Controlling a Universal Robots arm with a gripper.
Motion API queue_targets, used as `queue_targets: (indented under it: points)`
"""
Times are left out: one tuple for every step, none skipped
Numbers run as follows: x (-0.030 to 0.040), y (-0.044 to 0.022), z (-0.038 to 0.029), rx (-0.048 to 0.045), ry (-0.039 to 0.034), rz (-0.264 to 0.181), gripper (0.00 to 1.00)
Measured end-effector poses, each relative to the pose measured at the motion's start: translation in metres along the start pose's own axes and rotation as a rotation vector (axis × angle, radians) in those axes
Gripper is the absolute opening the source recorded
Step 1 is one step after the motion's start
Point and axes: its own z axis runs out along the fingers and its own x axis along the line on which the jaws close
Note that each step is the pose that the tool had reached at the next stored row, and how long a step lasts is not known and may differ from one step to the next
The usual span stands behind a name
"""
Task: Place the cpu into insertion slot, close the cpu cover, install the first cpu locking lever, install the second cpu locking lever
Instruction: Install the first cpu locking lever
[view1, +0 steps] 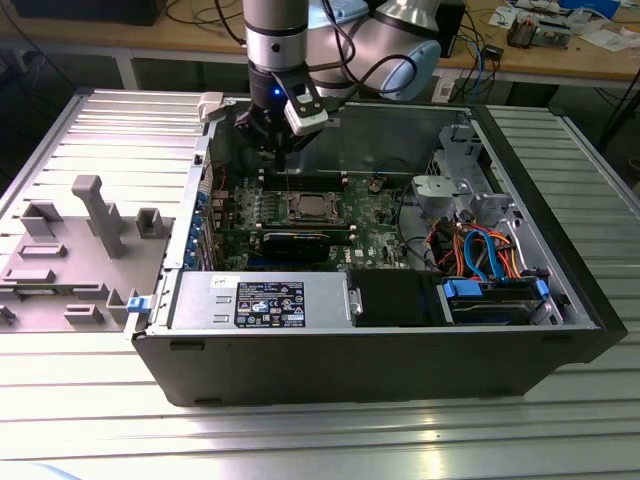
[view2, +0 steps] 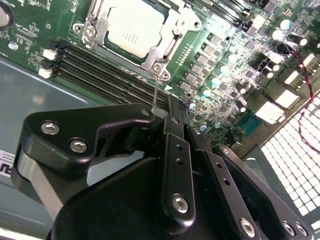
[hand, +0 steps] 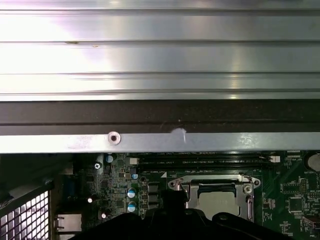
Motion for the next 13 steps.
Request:
queue_targets:
  points:
    - [-0.0021,0.0,0.0002,-0.0001,-0.0001,0.0,0.11]
    - [-0.004,0.0,0.0003,0.0,0.0,0.0,0.11]
    - [-0.0058,0.0001,0.0004,0.0,0.0,0.0,0.11]
    - [-0.0075,0.0001,0.0005,0.0001,0.0,0.0,0.11]
    - [-0.009,0.0001,0.0007,0.0,0.0,0.0,0.11]
    - [-0.0102,0.0001,0.0008,0.0001,0.0,0.0,0.11]
    - [-0.0128,0.0001,0.001,0.0001,0.0,0.0,0.11]
    - [-0.0145,0.0001,0.0012,0.0001,0.0,0.0,0.11]
    - [-0.0162,0.0002,0.0015,-0.0001,-0.0001,0.0,0.11]
    - [-0.0169,0.0002,0.0016,-0.0001,-0.0001,0.0,0.11]
    - [-0.0175,0.0002,0.0021,-0.0005,-0.0001,0.0,0.11]
    - [-0.0178,0.0001,0.0028,-0.0078,0.0002,0.0,0.11]
    - [-0.0182,-0.0003,0.0036,-0.0197,0.0002,0.001,0.11]
